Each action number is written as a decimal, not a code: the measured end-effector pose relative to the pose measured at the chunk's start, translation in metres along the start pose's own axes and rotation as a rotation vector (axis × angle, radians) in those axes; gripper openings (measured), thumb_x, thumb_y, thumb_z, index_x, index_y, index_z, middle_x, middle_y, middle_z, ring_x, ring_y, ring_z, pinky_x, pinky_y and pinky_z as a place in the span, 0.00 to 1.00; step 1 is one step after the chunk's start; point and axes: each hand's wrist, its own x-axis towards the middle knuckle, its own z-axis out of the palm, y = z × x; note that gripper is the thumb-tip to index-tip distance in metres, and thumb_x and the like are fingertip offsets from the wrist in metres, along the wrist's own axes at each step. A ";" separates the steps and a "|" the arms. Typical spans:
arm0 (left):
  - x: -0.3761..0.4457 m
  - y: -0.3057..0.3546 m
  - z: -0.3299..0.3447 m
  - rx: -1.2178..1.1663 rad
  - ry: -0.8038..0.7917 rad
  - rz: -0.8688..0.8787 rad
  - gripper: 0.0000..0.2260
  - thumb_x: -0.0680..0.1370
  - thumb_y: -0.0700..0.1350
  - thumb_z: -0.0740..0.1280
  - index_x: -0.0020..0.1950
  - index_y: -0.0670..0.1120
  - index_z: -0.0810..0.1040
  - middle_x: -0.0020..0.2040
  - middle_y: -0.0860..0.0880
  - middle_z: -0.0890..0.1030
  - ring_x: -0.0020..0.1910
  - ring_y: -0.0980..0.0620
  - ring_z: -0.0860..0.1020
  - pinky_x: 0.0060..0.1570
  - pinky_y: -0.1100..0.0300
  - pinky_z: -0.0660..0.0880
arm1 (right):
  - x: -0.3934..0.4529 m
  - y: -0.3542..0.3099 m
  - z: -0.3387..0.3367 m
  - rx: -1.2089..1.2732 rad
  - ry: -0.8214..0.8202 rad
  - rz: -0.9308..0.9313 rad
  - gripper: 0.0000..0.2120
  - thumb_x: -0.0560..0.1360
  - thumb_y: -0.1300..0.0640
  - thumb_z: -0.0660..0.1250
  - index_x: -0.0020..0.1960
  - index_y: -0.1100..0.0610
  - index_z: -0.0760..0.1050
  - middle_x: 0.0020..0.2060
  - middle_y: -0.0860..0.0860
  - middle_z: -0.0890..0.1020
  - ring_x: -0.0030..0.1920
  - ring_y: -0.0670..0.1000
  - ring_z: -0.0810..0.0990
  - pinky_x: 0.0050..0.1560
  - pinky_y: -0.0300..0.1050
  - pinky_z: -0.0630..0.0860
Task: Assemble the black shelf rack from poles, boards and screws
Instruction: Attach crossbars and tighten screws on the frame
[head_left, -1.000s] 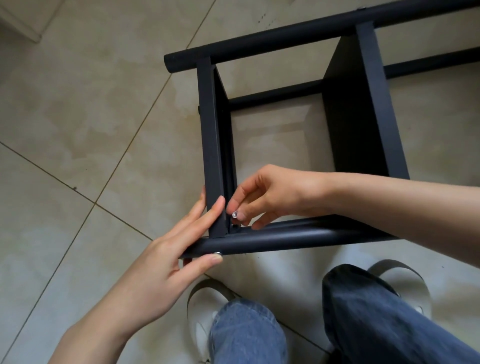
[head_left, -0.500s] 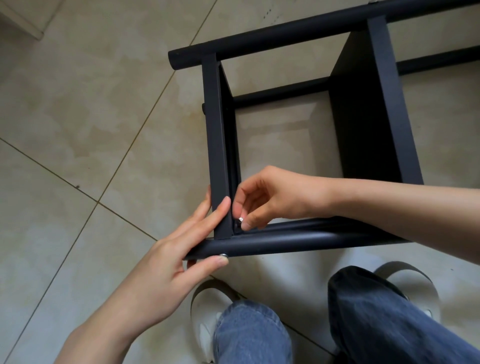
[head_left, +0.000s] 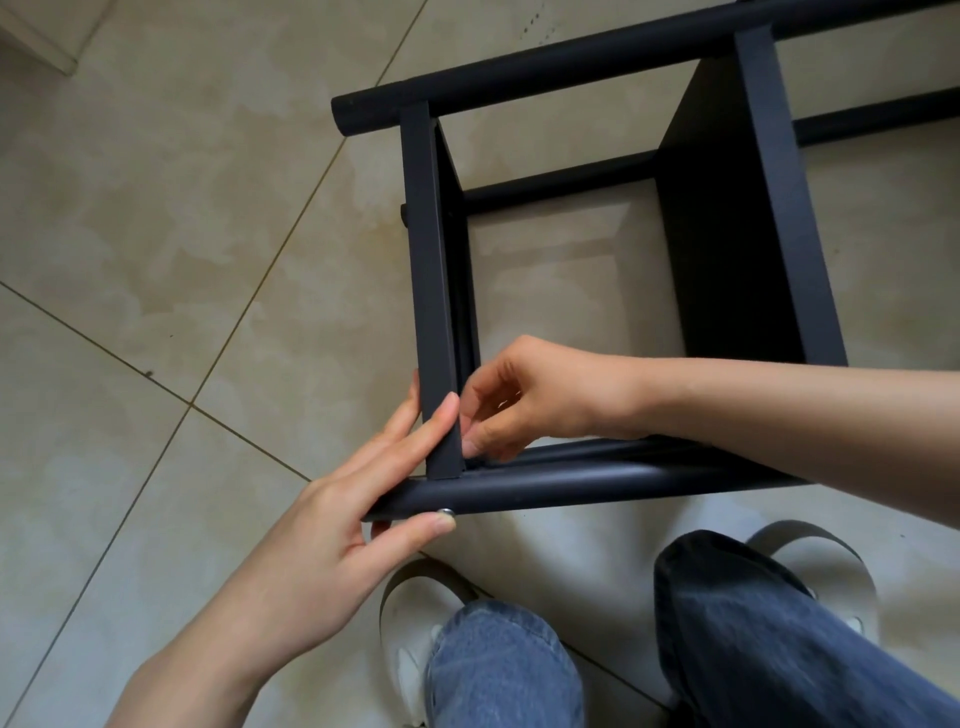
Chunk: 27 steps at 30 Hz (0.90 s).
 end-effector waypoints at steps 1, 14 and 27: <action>0.000 0.000 0.000 0.004 0.001 -0.001 0.30 0.74 0.60 0.66 0.74 0.73 0.60 0.77 0.69 0.57 0.77 0.65 0.55 0.70 0.76 0.54 | 0.002 0.001 0.002 0.021 0.000 0.020 0.05 0.74 0.64 0.72 0.42 0.56 0.80 0.39 0.55 0.83 0.39 0.47 0.81 0.45 0.39 0.82; 0.000 -0.001 0.000 0.003 -0.005 0.007 0.30 0.75 0.60 0.66 0.75 0.72 0.61 0.77 0.69 0.58 0.78 0.64 0.55 0.70 0.75 0.54 | 0.008 0.005 -0.001 0.374 -0.215 0.233 0.13 0.78 0.65 0.66 0.36 0.58 0.82 0.36 0.55 0.80 0.35 0.48 0.79 0.42 0.38 0.79; -0.001 0.000 0.001 0.065 0.026 0.034 0.34 0.74 0.52 0.70 0.75 0.73 0.59 0.77 0.70 0.56 0.76 0.67 0.57 0.68 0.77 0.56 | 0.008 0.007 -0.001 0.425 -0.266 0.298 0.09 0.78 0.63 0.65 0.40 0.57 0.79 0.42 0.55 0.79 0.41 0.49 0.79 0.47 0.43 0.78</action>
